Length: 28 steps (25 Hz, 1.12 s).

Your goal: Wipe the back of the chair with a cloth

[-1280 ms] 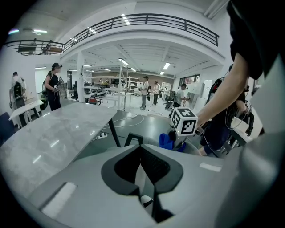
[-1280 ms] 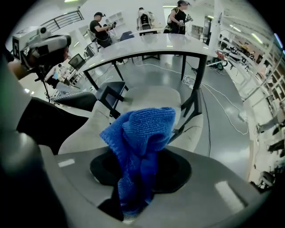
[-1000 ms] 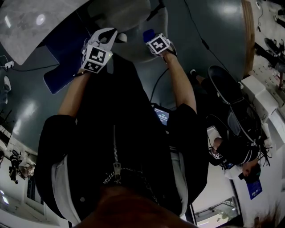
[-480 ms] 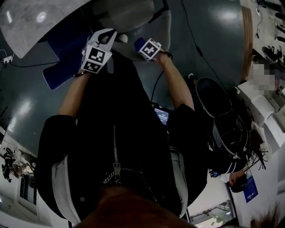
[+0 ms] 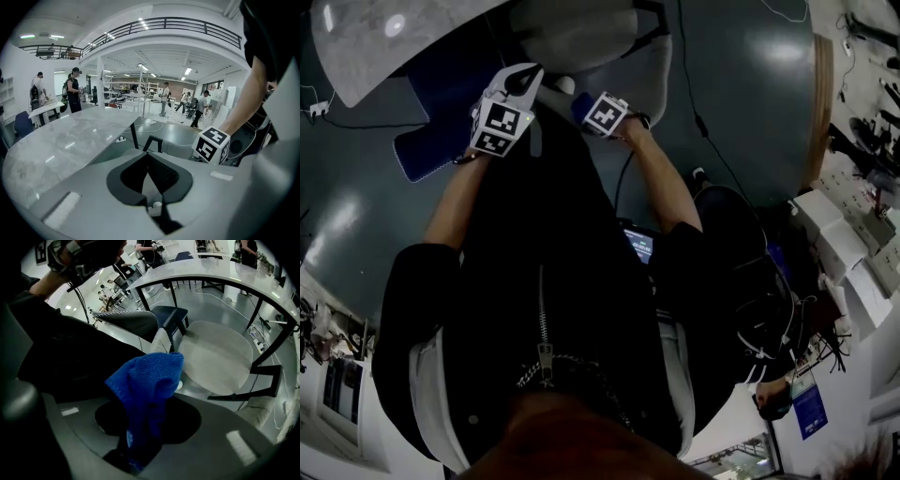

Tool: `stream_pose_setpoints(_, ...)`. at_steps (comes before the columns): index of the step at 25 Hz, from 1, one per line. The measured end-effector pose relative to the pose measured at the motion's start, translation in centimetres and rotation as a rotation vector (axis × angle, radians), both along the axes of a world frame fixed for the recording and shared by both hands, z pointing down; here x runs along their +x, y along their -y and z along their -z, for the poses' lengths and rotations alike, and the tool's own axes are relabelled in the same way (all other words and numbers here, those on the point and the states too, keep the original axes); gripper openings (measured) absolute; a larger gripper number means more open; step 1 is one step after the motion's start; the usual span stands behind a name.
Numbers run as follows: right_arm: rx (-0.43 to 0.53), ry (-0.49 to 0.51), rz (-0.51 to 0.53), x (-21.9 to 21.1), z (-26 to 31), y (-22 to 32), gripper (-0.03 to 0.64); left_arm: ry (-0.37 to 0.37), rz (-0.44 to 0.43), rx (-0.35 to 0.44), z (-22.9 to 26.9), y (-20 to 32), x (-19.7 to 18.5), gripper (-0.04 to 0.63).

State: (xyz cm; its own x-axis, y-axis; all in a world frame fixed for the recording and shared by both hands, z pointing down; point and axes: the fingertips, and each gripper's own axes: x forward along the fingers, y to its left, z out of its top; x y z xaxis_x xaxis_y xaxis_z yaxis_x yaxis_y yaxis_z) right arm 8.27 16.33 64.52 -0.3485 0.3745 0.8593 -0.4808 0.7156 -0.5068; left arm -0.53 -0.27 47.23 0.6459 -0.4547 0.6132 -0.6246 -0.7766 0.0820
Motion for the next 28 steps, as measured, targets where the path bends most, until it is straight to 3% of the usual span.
stream_pose_setpoints(2,-0.012,-0.019,0.012,0.3,0.0,-0.1,0.152,-0.002,0.011,-0.001,0.2,0.3,-0.1,0.011)
stream_pose_setpoints(7,-0.01,0.065,-0.003,-2.4,0.1,0.5,0.152,0.003,0.028,0.016,0.6,1.2,-0.8,0.011)
stream_pose_setpoints(10,-0.003,0.067,0.0,-3.0,0.0,0.3,0.152,0.0,0.039,0.007,0.4,1.3,-1.3,0.011)
stream_pose_setpoints(15,0.144,0.095,-0.022,-3.6,0.5,3.4,0.152,0.009,0.042,0.006,0.1,1.6,-2.0,0.011)
stream_pose_setpoints(20,0.282,-0.005,-0.038,0.1,-0.3,7.6,0.152,0.016,0.045,0.002,-0.4,1.6,-2.3,0.011)
stream_pose_setpoints(28,0.339,-0.176,0.005,9.3,-1.7,12.6,0.153,0.038,0.015,-0.02,-3.2,2.7,-0.1,0.011)
